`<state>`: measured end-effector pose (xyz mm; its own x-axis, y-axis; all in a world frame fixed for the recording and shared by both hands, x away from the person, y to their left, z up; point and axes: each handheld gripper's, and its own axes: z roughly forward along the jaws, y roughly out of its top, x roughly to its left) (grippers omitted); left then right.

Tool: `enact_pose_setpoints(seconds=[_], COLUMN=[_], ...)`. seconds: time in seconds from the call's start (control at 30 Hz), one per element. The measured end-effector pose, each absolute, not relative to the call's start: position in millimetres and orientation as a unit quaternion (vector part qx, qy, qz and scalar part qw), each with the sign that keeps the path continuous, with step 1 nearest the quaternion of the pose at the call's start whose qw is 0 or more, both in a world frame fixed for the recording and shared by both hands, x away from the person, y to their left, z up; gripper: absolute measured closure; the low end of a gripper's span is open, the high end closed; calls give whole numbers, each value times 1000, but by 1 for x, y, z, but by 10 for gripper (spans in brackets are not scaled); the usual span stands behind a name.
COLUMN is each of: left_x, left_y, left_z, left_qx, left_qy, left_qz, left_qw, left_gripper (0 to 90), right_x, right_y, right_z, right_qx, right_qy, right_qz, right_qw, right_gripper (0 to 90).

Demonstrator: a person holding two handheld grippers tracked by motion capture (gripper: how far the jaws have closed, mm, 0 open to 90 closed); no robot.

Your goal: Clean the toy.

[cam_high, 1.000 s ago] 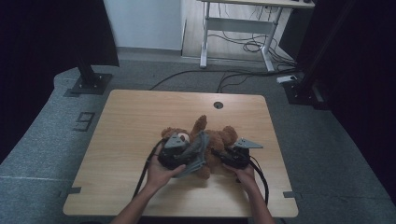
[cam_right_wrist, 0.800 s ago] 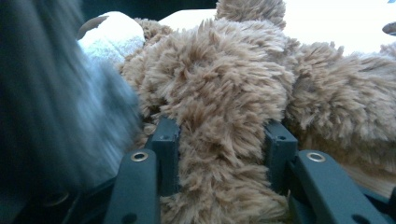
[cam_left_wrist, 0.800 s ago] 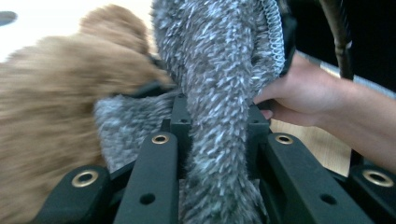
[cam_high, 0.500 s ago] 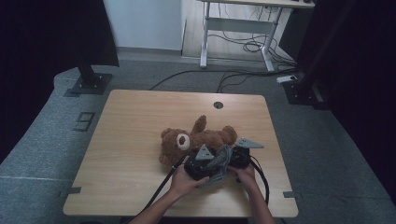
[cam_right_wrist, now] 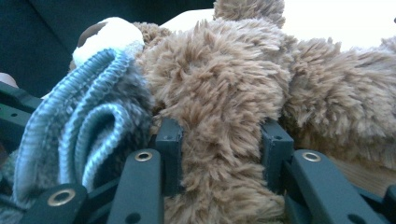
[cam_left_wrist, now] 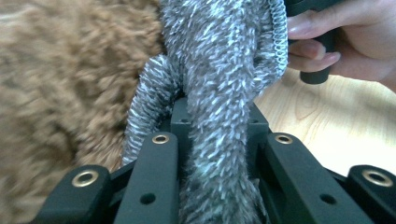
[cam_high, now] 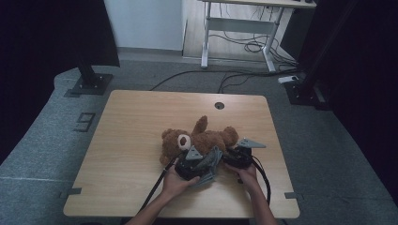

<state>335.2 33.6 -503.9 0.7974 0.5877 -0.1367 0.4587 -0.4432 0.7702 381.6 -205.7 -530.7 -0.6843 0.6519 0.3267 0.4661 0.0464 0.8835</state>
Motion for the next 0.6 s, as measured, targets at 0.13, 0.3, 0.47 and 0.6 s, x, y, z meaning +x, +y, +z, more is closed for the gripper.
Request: enact_pose_setpoints(seconds=[0.13,0.3,0.47,0.6], left_x=[335,336,333,329], left_y=[43,64,91,111], left_z=[-505,-502,-496,-492], left_qx=[841,834,822,815], left_qy=[320,336,348,356], left_qz=[83,92,99,106], left_qw=[428,428,439,444], left_gripper=[735,735,735,734], right_x=[382,381,381,381], right_y=[-206,-206,-205,-205], right_z=[-531,-531,-531,-531], right_qx=[387,385,380,380], right_qy=[719,721,723,723], right_qz=[571,570,570,571], right_qw=[81,82,84,84], right_gripper=[607,607,607,608])
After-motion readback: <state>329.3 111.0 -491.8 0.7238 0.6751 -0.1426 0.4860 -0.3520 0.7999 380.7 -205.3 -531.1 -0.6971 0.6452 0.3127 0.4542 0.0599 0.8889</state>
